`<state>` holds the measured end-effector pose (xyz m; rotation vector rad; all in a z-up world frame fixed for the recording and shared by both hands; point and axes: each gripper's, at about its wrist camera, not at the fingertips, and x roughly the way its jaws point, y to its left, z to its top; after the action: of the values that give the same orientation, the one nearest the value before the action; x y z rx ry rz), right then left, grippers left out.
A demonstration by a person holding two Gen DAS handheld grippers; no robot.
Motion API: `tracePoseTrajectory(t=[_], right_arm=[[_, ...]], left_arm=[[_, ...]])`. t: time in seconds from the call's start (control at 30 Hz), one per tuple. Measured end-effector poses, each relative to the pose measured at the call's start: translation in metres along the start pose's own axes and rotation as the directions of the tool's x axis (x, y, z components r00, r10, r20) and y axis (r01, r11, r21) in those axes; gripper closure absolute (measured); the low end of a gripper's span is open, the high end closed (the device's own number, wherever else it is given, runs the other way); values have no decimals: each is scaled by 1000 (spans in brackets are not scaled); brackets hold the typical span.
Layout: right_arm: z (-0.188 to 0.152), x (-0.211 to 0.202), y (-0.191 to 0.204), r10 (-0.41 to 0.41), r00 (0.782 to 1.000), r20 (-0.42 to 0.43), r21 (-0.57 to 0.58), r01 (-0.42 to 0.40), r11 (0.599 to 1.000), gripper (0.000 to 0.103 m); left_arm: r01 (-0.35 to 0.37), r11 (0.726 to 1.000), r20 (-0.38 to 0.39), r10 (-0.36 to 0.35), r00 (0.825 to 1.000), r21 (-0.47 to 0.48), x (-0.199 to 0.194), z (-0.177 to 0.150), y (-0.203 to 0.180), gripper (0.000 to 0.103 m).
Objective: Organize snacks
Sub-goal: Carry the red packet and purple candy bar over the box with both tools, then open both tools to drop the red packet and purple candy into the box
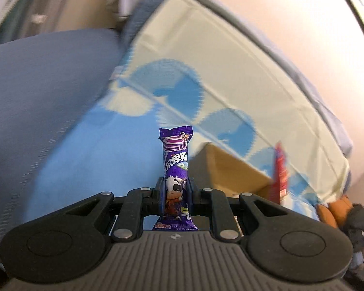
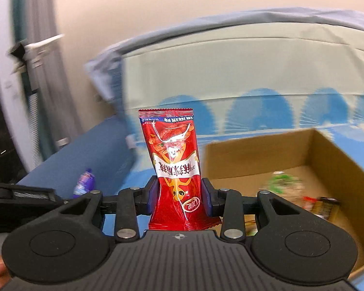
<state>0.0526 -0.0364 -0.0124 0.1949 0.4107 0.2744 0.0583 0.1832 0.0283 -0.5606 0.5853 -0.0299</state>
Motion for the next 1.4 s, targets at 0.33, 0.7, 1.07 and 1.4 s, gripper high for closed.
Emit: tracePoseTrajectory(t=[0.33, 0.7, 1.07, 1.4], right_arm=[[7, 4, -95, -264, 961, -84, 188, 276, 943, 65], [2, -4, -117, -296, 952, -82, 241, 307, 921, 65], [3, -8, -118, -303, 950, -76, 240, 313, 919, 64], [6, -10, -117, -318, 946, -66, 236, 325, 916, 27]], left_arm=[[137, 978, -64, -128, 990, 155, 46, -29, -103, 85], [168, 969, -88, -154, 984, 182, 53, -41, -127, 85], [213, 959, -108, -195, 975, 189, 51, -37, -133, 82], [218, 954, -96, -202, 975, 205, 35, -41, -131, 53]])
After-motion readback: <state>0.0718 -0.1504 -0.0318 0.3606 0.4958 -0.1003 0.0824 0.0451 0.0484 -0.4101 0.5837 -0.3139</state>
